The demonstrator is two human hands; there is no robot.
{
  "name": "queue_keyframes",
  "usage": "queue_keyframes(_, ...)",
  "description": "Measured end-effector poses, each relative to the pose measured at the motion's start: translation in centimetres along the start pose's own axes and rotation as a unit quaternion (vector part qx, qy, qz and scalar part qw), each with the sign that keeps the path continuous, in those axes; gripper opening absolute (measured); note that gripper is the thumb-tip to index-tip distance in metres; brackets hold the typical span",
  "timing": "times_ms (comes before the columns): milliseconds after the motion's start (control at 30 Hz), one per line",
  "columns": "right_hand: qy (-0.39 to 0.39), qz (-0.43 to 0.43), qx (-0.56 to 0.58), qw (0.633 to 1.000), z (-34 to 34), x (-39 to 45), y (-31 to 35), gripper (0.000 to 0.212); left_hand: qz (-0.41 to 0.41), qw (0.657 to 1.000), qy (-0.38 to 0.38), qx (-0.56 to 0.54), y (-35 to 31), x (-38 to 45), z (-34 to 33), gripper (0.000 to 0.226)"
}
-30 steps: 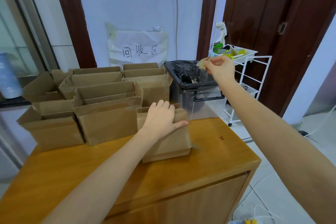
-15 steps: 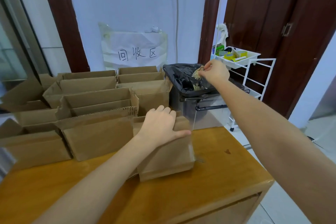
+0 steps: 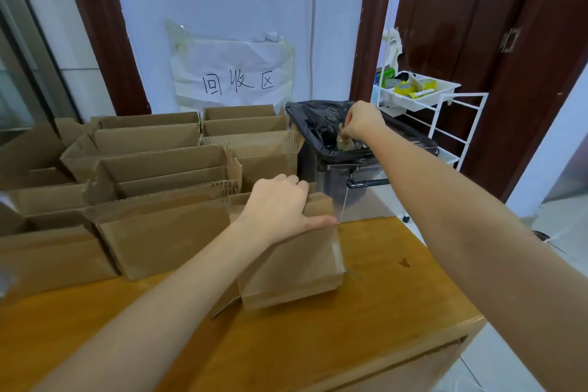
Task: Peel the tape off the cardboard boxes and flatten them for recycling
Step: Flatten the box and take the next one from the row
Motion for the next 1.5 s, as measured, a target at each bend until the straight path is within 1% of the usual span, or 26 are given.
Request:
queue_keyframes(67,0.018,-0.004,-0.013,1.000,-0.4,0.0,-0.2,0.022,-0.004,1.000,-0.003,0.002,0.0,-0.1,0.0,0.076)
queue_keyframes(133,0.020,-0.001,-0.026,0.999,-0.5,-0.1,-0.4,0.020,-0.008,1.000,-0.002,0.003,-0.1,-0.2,0.0,0.075)
queue_keyframes(200,0.011,0.005,-0.034,0.999,-0.3,-0.5,-0.5,0.015,-0.011,1.000,-0.001,0.004,-0.2,-0.3,0.0,0.075)
queue_keyframes(267,-0.021,0.012,-0.027,0.999,0.4,-0.8,-0.4,0.013,-0.012,1.000,-0.002,0.004,-0.2,-0.6,0.0,0.074)
queue_keyframes(367,-0.081,0.034,0.010,0.996,2.2,-2.3,0.2,0.020,-0.011,1.000,-0.002,-0.002,-0.2,-1.1,0.2,0.074)
queue_keyframes(433,-0.105,0.061,0.044,0.992,3.5,-3.9,0.8,0.021,-0.011,1.000,-0.002,0.001,-0.3,-1.5,0.6,0.074)
queue_keyframes(500,-0.113,0.086,0.080,0.987,4.5,-6.1,1.4,0.021,-0.009,1.000,-0.002,0.000,-0.5,-2.1,1.0,0.073)
queue_keyframes(567,-0.105,0.102,0.113,0.983,5.1,-8.7,1.9,0.019,-0.005,1.000,-0.006,-0.004,-0.6,-2.7,1.4,0.073)
queue_keyframes(667,-0.074,0.146,0.147,0.975,5.2,-13.2,2.3,0.013,-0.001,1.000,-0.011,-0.005,-0.8,-4.1,1.9,0.074)
queue_keyframes(800,-0.007,0.273,0.144,0.951,4.4,-20.1,2.9,0.011,0.003,1.000,-0.025,-0.003,-0.9,-6.3,3.1,0.074)
queue_keyframes(867,0.013,0.309,0.129,0.942,3.6,-22.6,2.8,0.012,0.012,1.000,-0.024,-0.003,-1.0,-7.6,3.7,0.074)
queue_keyframes(900,0.022,0.307,0.131,0.943,3.2,-23.6,2.6,0.013,0.018,1.000,-0.022,-0.007,-1.0,-8.3,4.0,0.075)
queue_keyframes(967,0.061,0.268,0.165,0.947,2.4,-25.0,2.1,0.019,0.035,0.999,-0.026,-0.022,-0.8,-9.9,4.6,0.075)
queue_keyframes(1033,0.137,0.209,0.213,0.944,1.5,-26.2,1.6,0.029,0.058,0.996,-0.047,-0.040,-0.6,-11.5,5.3,0.075)
queue_keyframes(1067,0.187,0.179,0.239,0.936,0.9,-26.9,1.2,0.035,0.068,0.995,-0.059,-0.050,-0.6,-12.2,5.6,0.075)
queue_keyframes(1133,0.282,0.135,0.297,0.902,-0.3,-28.7,0.5,0.046,0.075,0.992,-0.074,-0.065,-0.8,-13.4,6.1,0.074)
queue_keyframes(1200,0.345,0.134,0.337,0.866,-1.0,-30.6,0.2,0.058,0.071,0.992,-0.086,-0.062,-1.3,-14.5,6.5,0.073)
queue_keyframes(1267,0.358,0.172,0.336,0.854,-1.2,-32.0,0.3,0.069,0.071,0.991,-0.107,-0.047,-1.6,-15.4,6.8,0.070)
queue_keyframes(1333,0.338,0.188,0.340,0.857,-1.1,-32.8,0.6,0.080,0.073,0.990,-0.113,-0.048,-1.8,-16.3,7.0,0.068)
queue_keyframes(1400,0.319,0.191,0.353,0.858,-1.1,-33.2,0.9,0.086,0.056,0.991,-0.091,-0.076,-2.0,-17.0,6.9,0.069)
queue_keyframes(1500,0.317,0.185,0.361,0.857,-1.6,-33.7,0.8,0.084,0.035,0.986,-0.016,-0.165,-1.5,-18.2,6.9,0.077)
Point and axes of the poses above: each hand's wrist, its own x-axis towards the middle knuckle, its own z-axis out of the back of the hand, y = z × x, the point moved 4 cm from there along x, towards the middle knuckle, and after that the axes turned 11 degrees about -z, right-handed, at the moved point
